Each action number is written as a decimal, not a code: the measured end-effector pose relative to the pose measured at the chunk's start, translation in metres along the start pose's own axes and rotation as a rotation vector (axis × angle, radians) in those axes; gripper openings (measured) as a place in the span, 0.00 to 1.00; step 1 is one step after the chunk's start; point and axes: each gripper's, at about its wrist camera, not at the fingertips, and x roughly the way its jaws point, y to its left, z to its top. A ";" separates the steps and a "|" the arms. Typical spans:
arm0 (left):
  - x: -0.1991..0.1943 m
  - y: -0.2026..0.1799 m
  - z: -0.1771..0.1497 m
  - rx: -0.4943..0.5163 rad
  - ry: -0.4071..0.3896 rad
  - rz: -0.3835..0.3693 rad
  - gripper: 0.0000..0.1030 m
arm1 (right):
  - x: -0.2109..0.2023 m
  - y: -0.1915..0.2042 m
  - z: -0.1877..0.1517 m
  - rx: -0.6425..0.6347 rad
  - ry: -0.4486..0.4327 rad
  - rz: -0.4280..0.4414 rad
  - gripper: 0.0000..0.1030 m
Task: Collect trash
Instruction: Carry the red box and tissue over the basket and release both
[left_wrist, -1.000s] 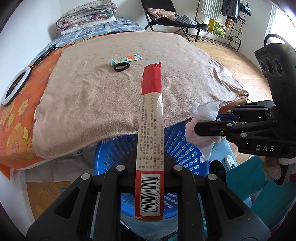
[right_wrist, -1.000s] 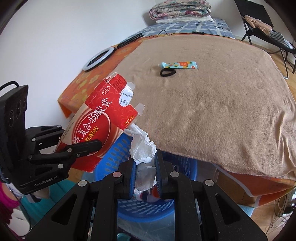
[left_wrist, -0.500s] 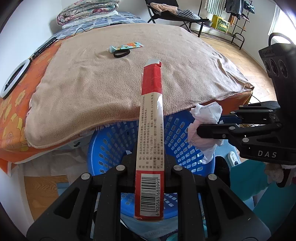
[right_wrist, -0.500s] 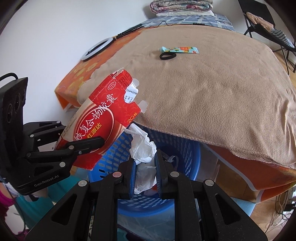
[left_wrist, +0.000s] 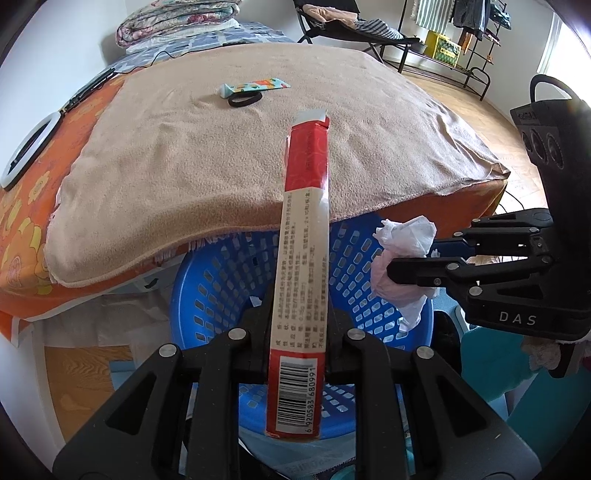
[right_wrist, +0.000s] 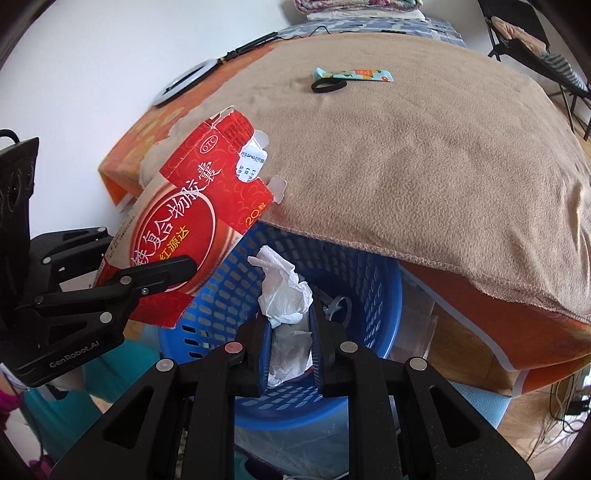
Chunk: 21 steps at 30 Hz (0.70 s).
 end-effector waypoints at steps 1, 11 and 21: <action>0.002 0.001 -0.001 -0.006 0.011 -0.001 0.19 | 0.001 0.000 0.000 0.002 0.001 0.001 0.16; 0.003 0.004 -0.003 -0.017 0.014 0.015 0.55 | 0.002 0.000 -0.001 0.013 0.011 -0.008 0.21; 0.002 0.009 -0.004 -0.026 0.016 0.029 0.55 | 0.000 0.003 -0.001 0.001 0.009 -0.040 0.47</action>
